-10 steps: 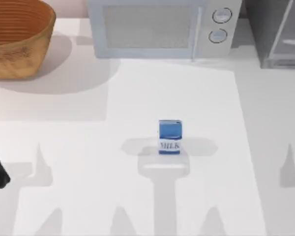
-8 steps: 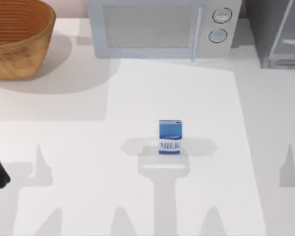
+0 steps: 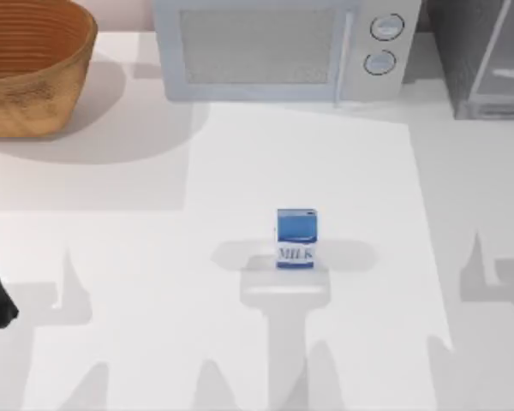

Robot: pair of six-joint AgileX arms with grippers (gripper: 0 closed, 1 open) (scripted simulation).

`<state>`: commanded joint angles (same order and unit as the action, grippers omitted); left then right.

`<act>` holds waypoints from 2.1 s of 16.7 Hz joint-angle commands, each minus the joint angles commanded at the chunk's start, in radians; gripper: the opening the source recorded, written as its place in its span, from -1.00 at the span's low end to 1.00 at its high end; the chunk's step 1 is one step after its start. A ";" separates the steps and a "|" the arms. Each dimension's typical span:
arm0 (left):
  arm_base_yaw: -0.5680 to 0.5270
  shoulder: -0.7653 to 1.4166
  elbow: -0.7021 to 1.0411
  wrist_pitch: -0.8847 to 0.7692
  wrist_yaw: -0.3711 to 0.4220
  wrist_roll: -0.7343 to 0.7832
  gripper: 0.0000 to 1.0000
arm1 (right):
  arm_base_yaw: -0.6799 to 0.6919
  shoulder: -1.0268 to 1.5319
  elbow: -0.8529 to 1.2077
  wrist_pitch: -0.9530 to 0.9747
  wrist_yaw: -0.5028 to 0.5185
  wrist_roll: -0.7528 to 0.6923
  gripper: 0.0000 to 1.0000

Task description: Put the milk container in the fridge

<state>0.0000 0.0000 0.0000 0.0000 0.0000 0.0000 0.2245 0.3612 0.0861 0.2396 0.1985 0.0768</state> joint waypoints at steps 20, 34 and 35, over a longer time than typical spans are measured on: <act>0.000 0.000 0.000 0.000 0.000 0.000 1.00 | 0.787 1.920 0.572 1.218 0.816 0.004 1.00; 0.000 0.000 0.000 0.000 0.000 0.000 1.00 | 0.838 2.147 0.725 1.447 0.903 -0.056 1.00; 0.000 0.000 0.000 0.000 0.000 0.000 1.00 | 0.827 2.151 0.734 1.437 0.892 -0.058 1.00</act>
<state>0.0000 0.0000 0.0000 0.0000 0.0000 0.0000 1.0512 2.5117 0.8202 1.6766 1.0901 0.0190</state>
